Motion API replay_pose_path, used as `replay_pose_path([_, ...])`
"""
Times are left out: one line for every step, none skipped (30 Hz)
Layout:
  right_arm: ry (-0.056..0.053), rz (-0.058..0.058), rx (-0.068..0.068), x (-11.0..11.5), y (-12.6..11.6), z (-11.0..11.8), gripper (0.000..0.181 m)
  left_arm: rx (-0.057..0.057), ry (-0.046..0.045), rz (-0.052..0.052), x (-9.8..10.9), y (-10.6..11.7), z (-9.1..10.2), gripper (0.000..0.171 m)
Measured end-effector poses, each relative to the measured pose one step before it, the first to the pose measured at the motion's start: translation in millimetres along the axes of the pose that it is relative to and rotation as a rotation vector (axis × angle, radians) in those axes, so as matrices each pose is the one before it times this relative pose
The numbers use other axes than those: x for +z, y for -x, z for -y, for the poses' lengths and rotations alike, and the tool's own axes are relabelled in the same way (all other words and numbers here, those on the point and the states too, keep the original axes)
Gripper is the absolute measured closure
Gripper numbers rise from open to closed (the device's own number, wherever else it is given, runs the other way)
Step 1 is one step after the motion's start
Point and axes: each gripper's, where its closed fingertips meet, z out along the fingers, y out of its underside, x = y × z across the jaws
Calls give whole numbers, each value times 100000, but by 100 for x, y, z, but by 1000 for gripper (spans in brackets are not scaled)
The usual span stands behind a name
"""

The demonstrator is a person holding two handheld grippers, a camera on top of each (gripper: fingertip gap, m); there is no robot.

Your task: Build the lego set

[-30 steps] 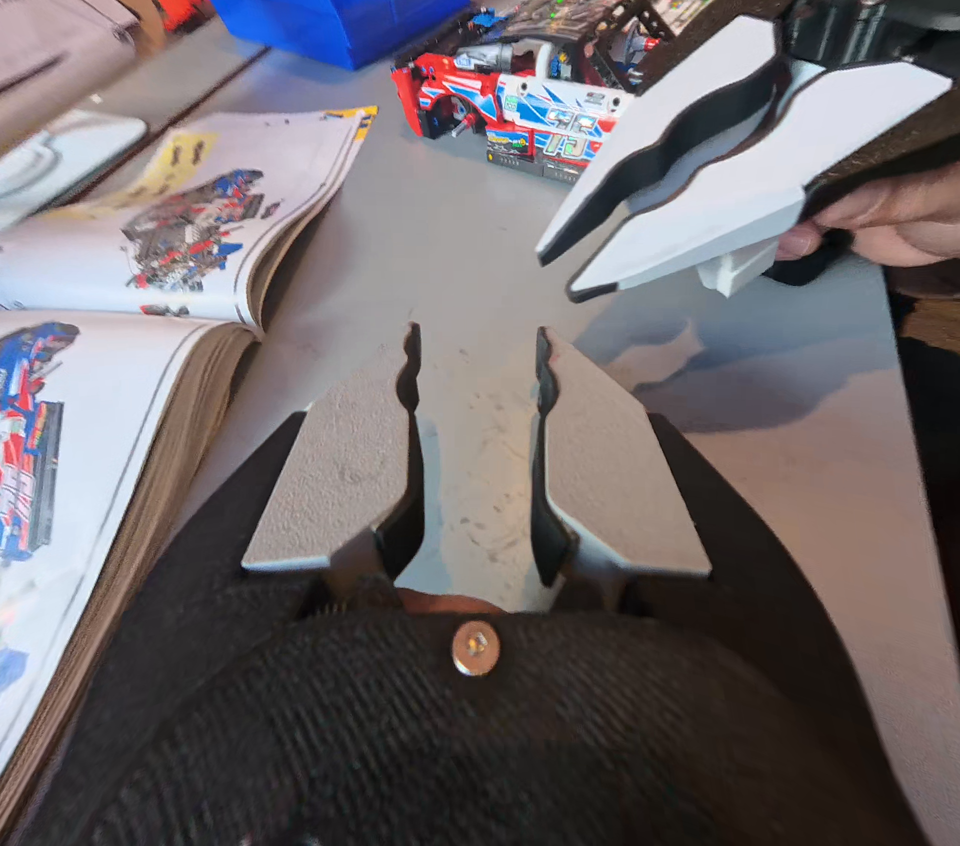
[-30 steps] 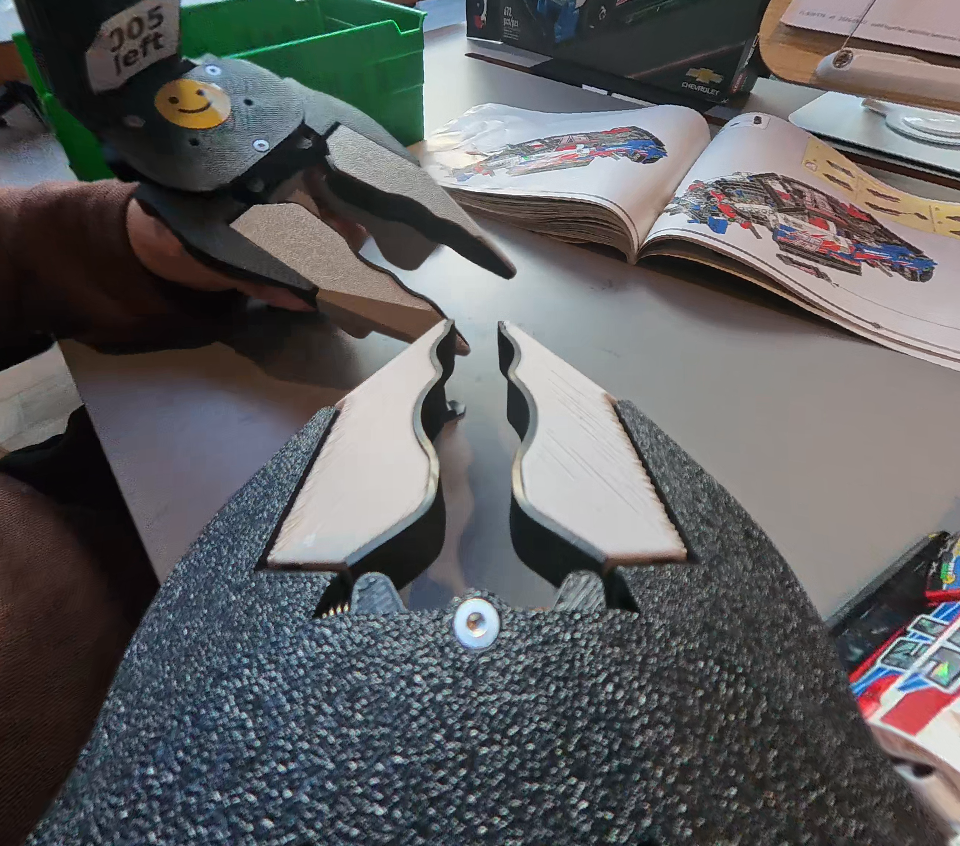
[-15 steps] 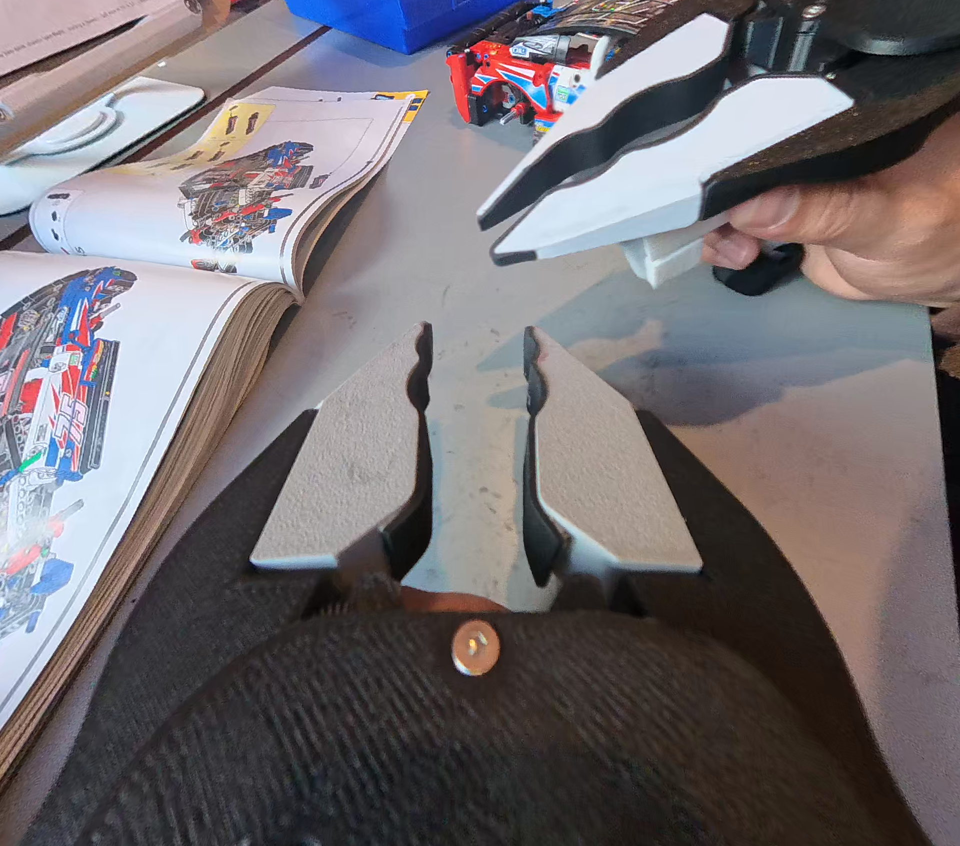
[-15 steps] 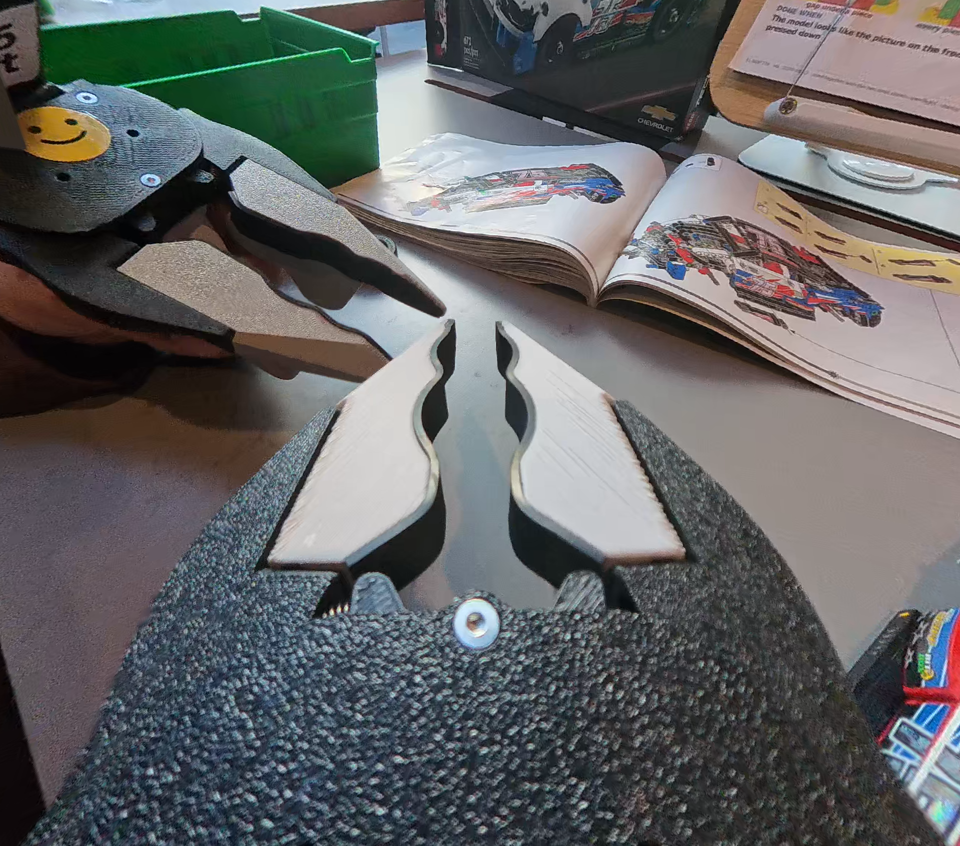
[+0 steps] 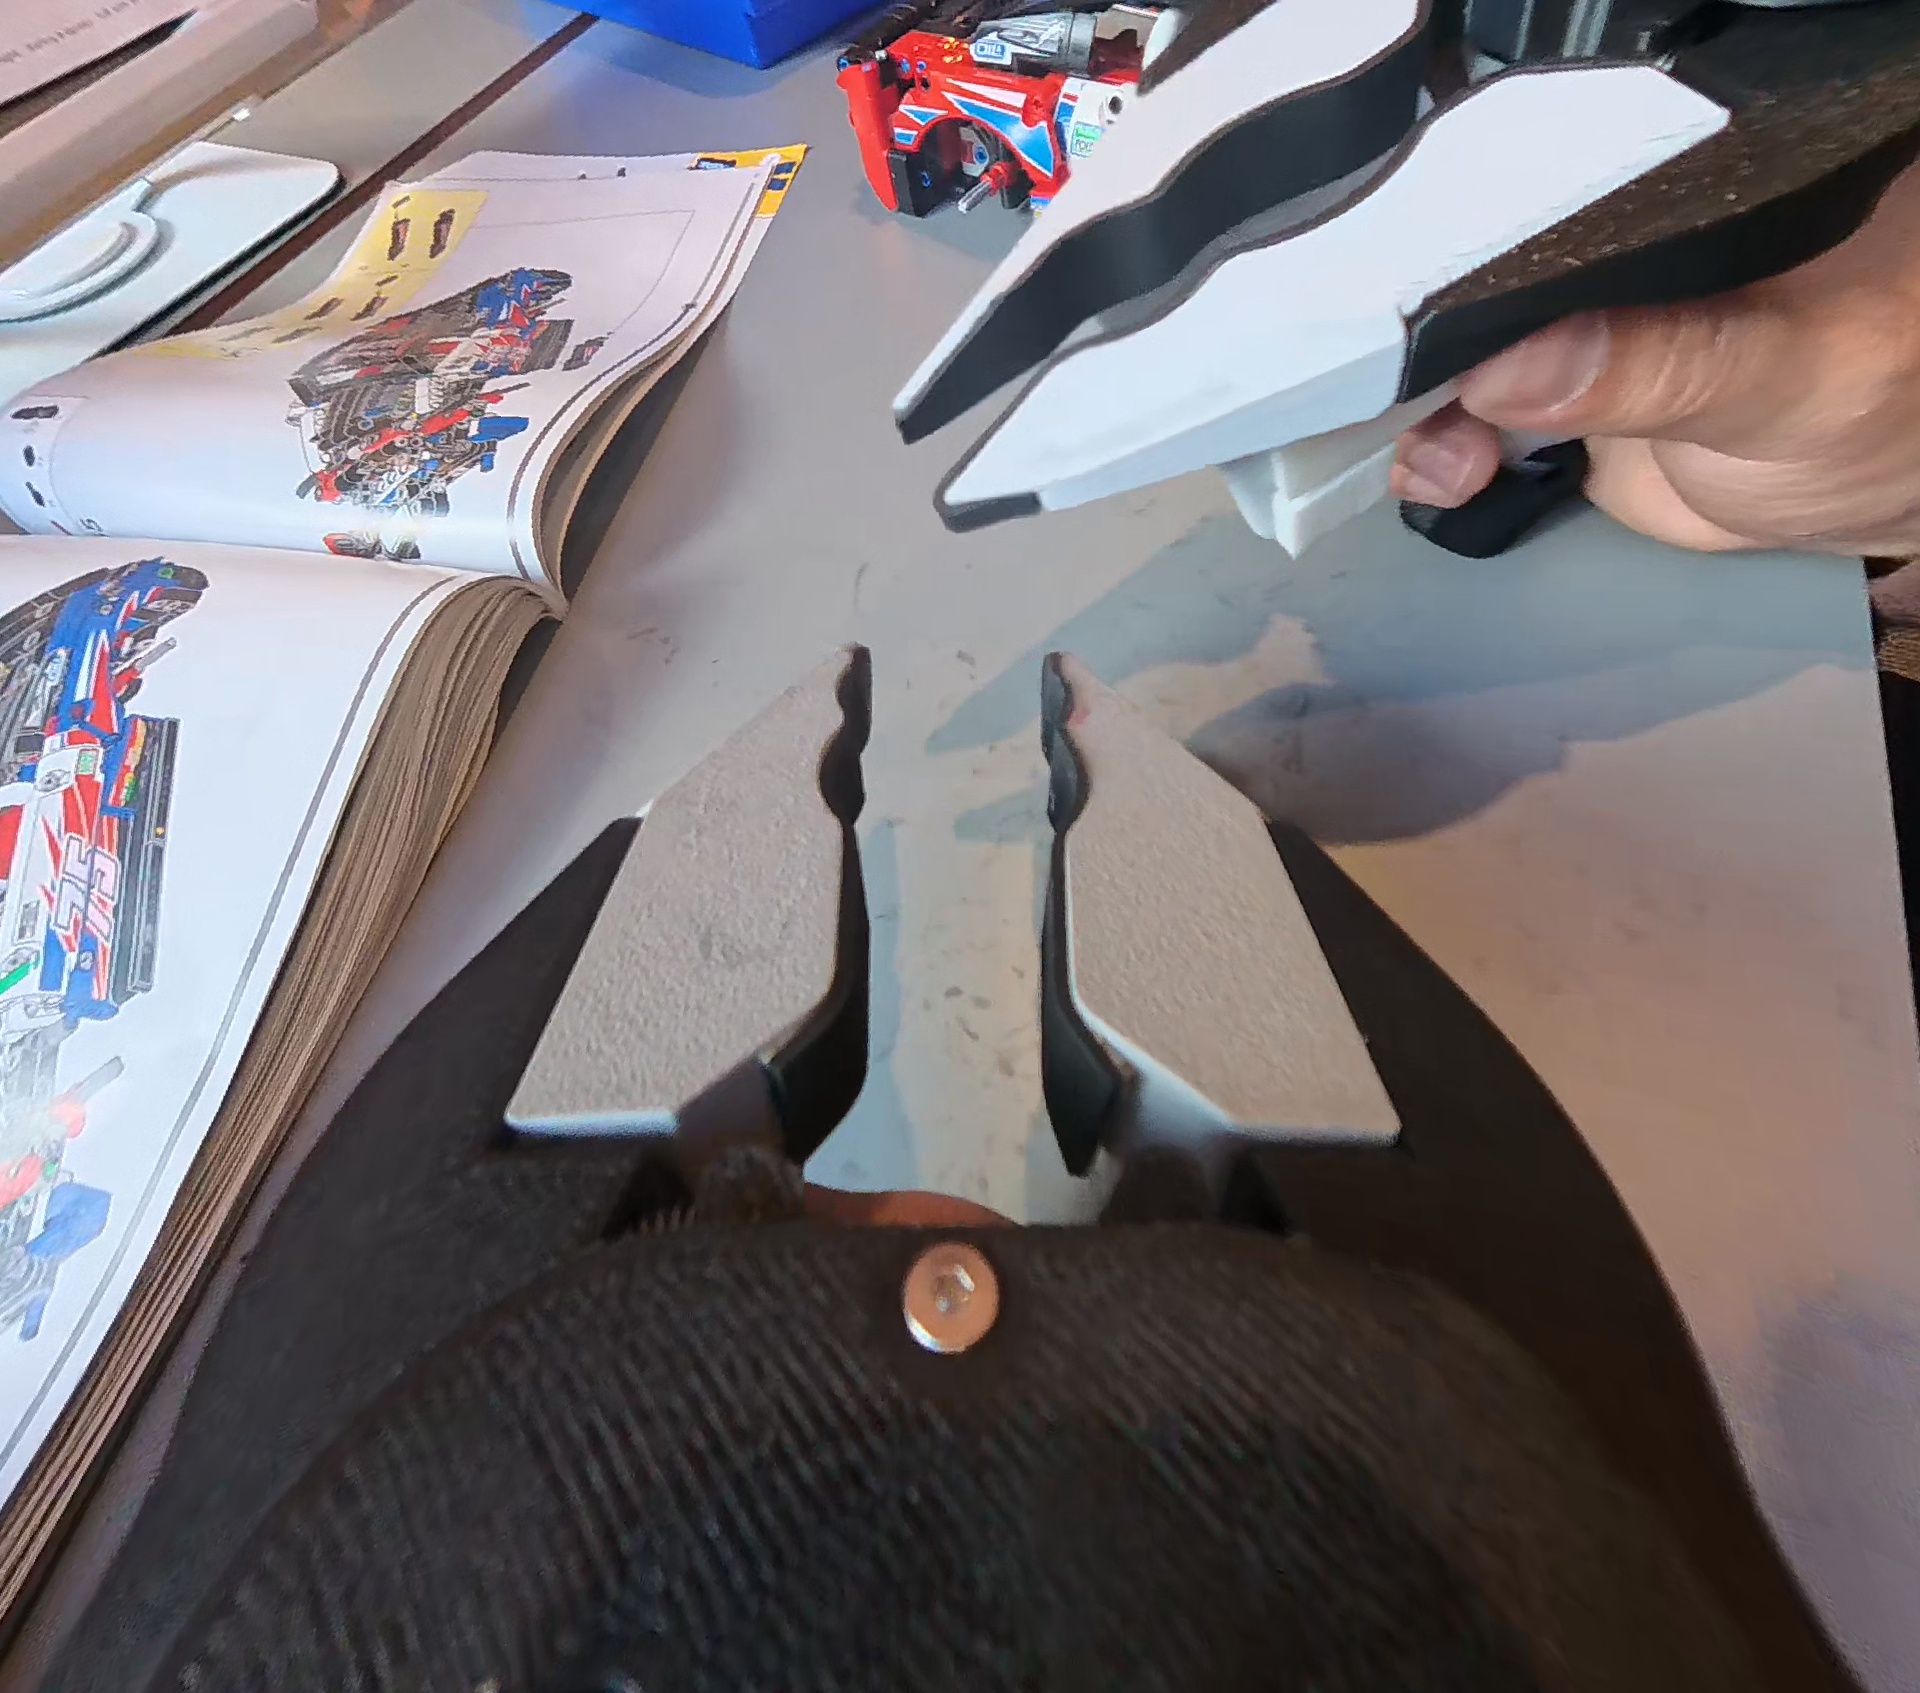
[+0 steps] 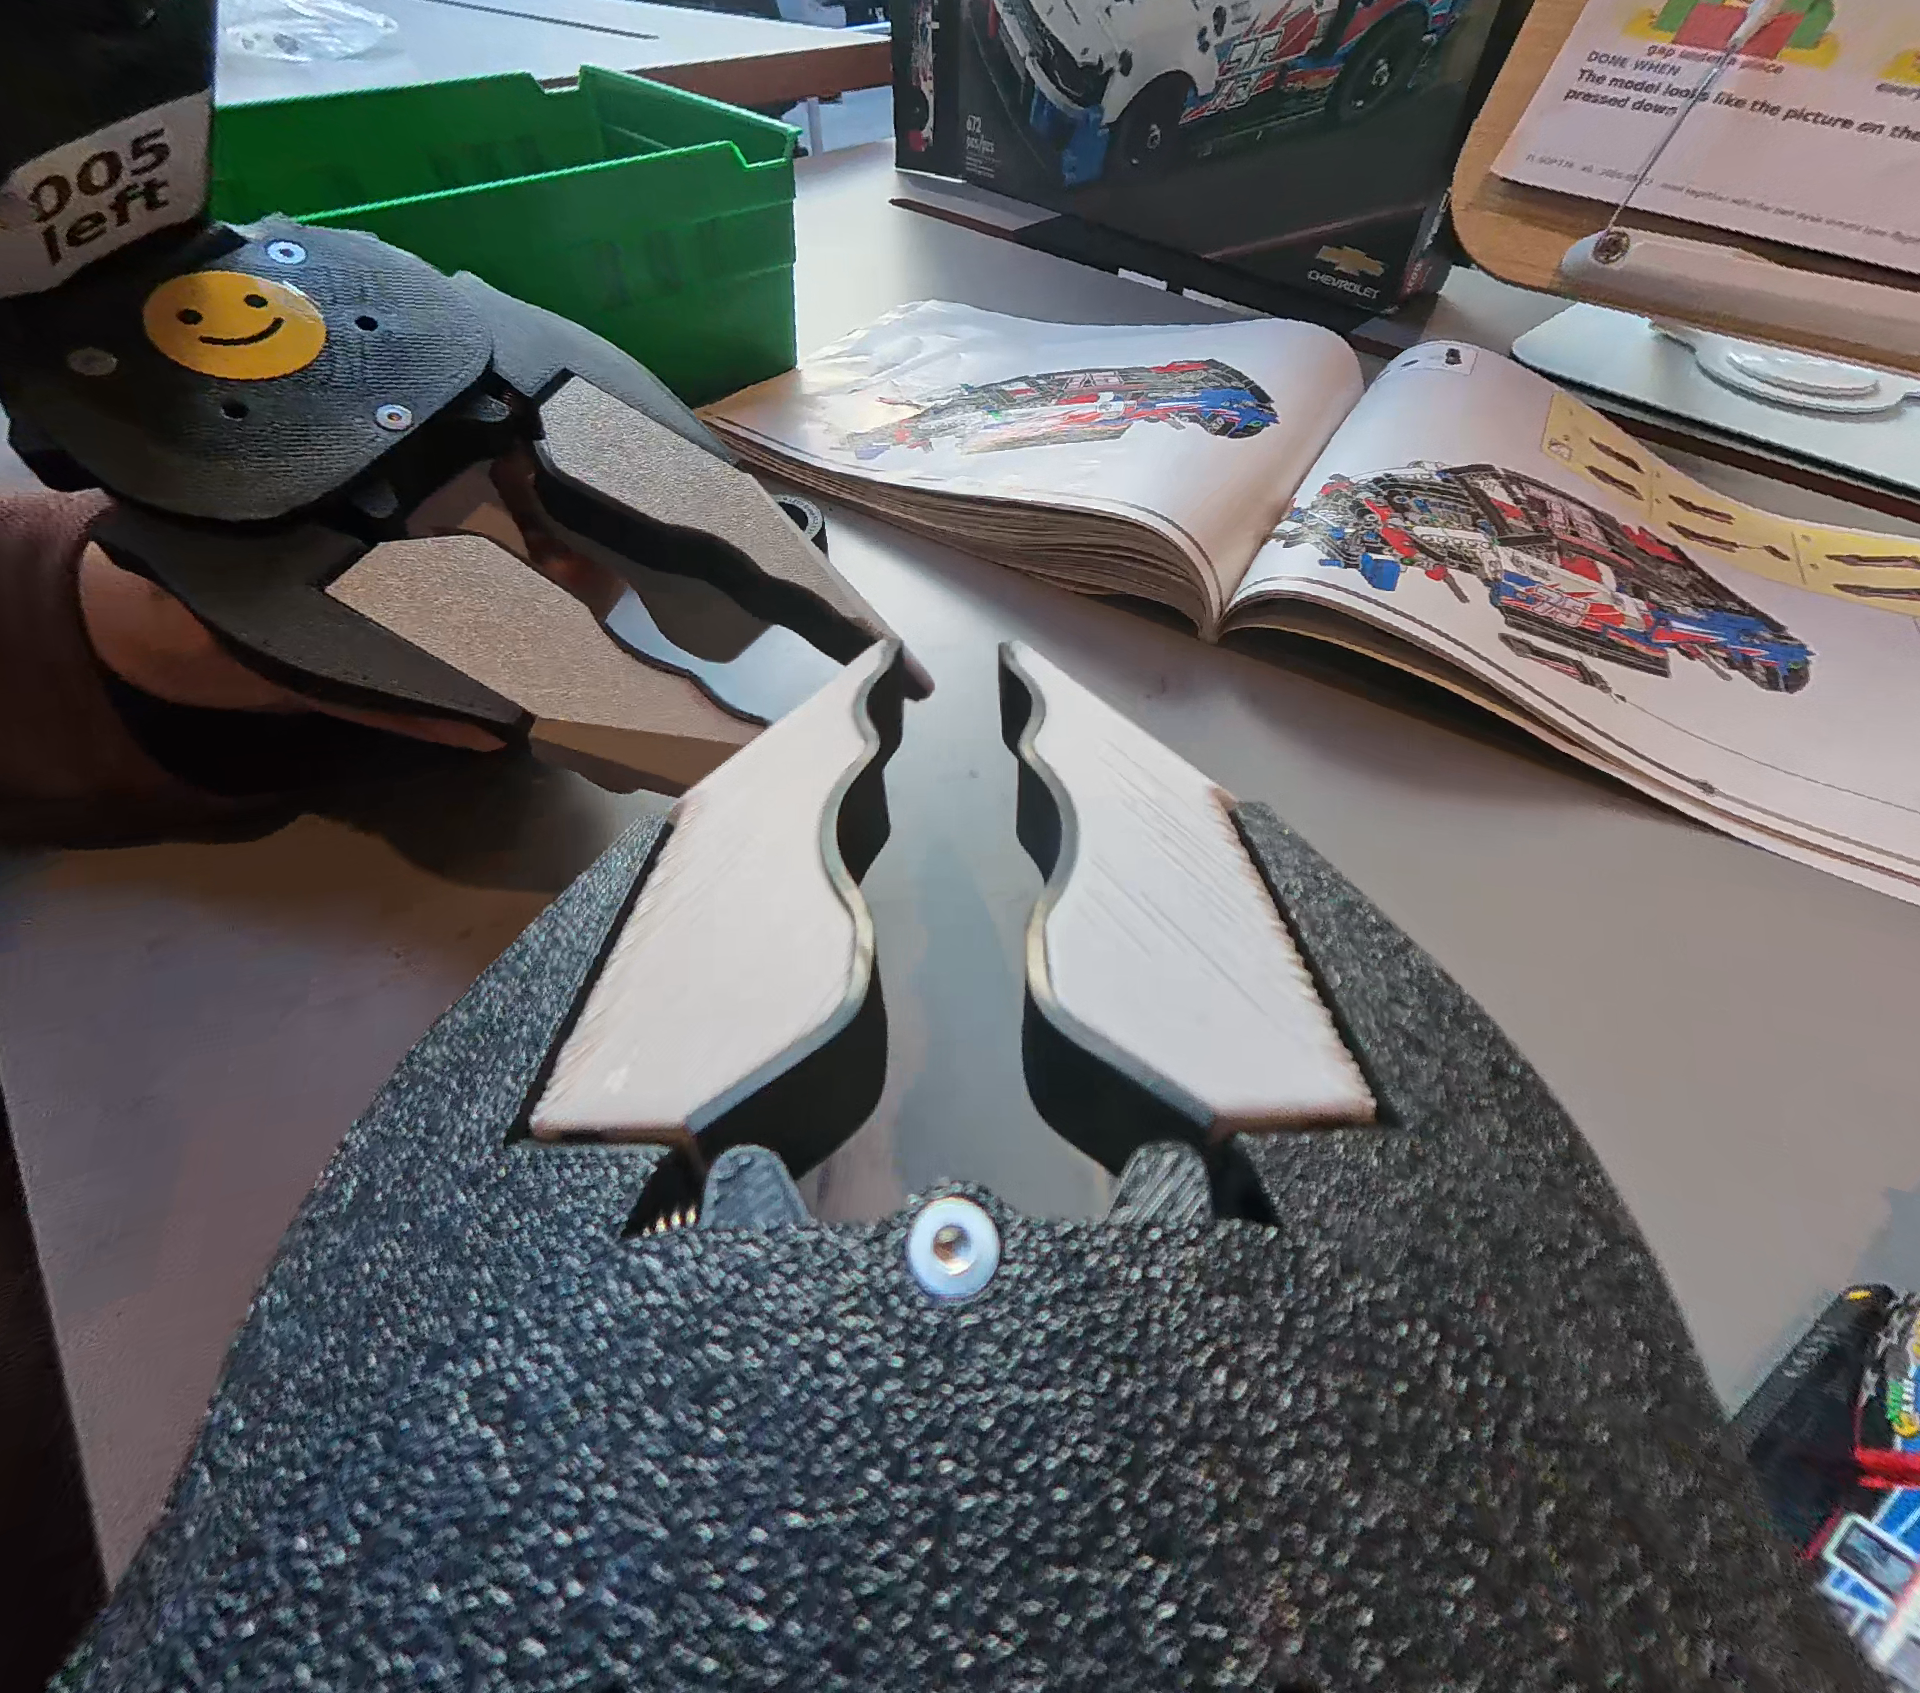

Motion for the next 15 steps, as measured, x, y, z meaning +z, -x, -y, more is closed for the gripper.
replay_pose_path([496,845,-337,58,141,-58,163,-364,-327,497,8,121,49,143])
replay_pose_path([375,546,-439,40,118,-37,163,-319,-644,405,-22,97,92,144])
replay_pose_path([242,385,-490,32,98,-32,163,-162,-763,113,-37,52,100,145])
replay_pose_path([199,419,-457,23,103,-18,163,-70,-730,-24,-47,12,96,145])
replay_pose_path([247,400,-309,27,81,-33,163,-89,-572,-109,-46,3,69,145])
replay_pose_path([303,329,-77,46,51,-25,163,-145,-253,-217,-24,-7,22,146])
replay_pose_path([242,314,176,48,25,-28,163,-114,-152,-276,-26,-22,12,146])
replay_pose_path([78,236,366,63,-12,7,163,-107,-278,-277,-30,-25,35,146])
replay_pose_path([-146,146,432,61,-33,34,163,-99,-213,-169,-22,-6,20,146])
replay_pose_path([-235,261,377,63,-11,56,163,-37,-90,-65,-22,-4,9,146])
replay_pose_path([-64,250,310,63,-16,25,163,42,-99,6,-9,-7,8,146])
replay_pose_path([9,172,221,63,-2,16,163,94,-184,183,-23,13,23,146])
replay_pose_path([-78,141,110,46,-7,32,163,232,-307,235,-47,2,40,146])
replay_pose_path([-131,46,11,39,1,26,163,398,-314,217,-38,-21,39,146])
replay_pose_path([6,-9,-39,38,1,9,163,549,-185,206,-14,-28,28,146])
